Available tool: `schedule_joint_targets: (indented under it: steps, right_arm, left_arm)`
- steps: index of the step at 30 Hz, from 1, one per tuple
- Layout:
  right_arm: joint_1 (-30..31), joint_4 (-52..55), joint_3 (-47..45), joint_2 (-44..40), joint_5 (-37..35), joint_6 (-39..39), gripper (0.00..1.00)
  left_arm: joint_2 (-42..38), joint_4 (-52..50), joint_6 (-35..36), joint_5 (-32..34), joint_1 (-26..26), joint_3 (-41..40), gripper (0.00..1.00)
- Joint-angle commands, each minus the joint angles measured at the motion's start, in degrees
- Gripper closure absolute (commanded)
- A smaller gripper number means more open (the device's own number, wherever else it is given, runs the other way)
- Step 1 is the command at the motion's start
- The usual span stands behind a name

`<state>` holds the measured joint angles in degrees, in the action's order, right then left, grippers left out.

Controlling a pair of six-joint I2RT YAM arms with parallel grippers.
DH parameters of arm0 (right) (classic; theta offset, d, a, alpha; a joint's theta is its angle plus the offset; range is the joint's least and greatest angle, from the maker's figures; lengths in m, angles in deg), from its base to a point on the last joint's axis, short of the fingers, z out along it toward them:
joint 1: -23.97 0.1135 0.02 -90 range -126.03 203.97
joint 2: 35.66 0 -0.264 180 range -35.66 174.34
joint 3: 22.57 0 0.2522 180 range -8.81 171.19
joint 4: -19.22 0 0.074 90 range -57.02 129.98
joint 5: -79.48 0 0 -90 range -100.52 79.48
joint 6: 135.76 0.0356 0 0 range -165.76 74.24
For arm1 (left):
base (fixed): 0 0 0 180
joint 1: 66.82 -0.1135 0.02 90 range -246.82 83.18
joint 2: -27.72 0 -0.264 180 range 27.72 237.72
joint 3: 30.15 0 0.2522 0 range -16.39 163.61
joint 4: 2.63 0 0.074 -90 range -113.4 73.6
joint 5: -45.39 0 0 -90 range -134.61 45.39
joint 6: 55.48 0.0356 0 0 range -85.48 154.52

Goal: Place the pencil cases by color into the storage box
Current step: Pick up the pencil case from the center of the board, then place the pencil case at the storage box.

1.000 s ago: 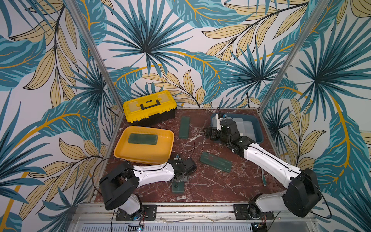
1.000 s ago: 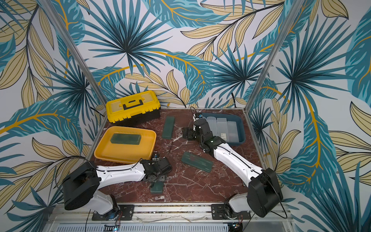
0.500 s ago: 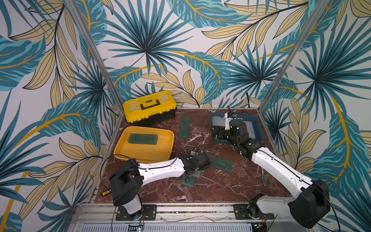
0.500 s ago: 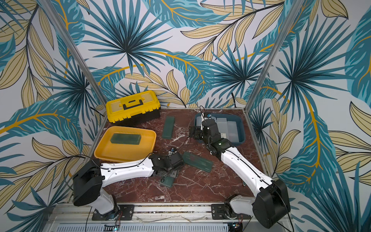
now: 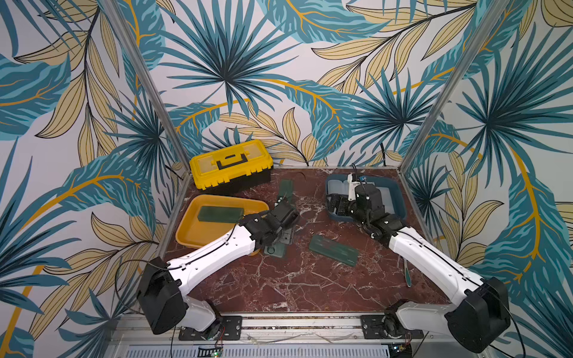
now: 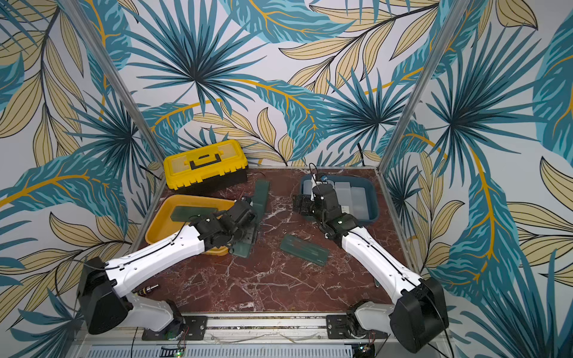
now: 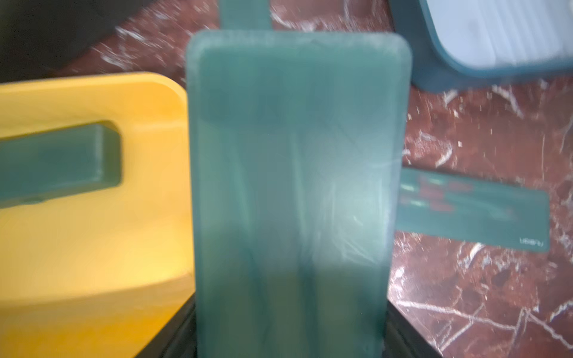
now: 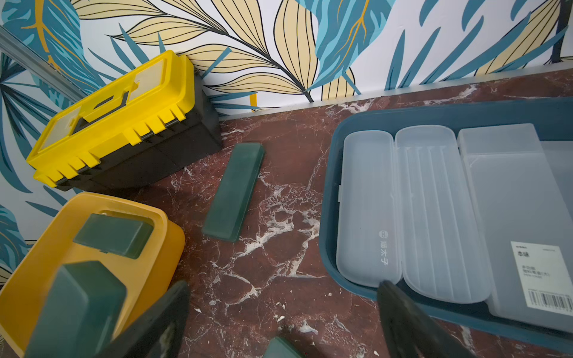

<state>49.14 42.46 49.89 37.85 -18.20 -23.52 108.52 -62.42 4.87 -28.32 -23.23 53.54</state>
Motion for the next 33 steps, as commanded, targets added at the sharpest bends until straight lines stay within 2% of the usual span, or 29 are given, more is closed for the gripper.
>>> schedule_joint_targets:
  steps: [1, 11, 17, 28, 33]
  right_arm:
    - [-0.1, 1.0, -0.3, 0.4, -0.4, -0.5, 0.06]
    - [-0.2, 0.3, 0.8, 2.7, 1.2, -0.4, 0.06]
    - [-0.2, 0.8, 2.9, 5.4, 3.3, -1.2, 0.06]
    - [-0.1, -0.4, 6.6, 12.2, 9.4, -1.9, 0.07]
    - [-0.1, -2.0, 5.5, 12.7, 10.5, -2.3, 0.06]
  left_arm:
    - [-3.6, -0.3, 5.1, -1.6, -4.8, 2.9, 0.40]
    - [-4.1, -0.1, 10.4, -11.0, -20.7, 4.1, 0.40]
    - [-1.0, -0.1, 10.7, -14.4, -26.5, 5.2, 0.40]
    - [5.4, 1.0, 10.3, -16.0, -28.0, 5.9, 0.40]
    - [7.7, 2.7, 10.2, -13.4, -28.0, 4.2, 0.40]
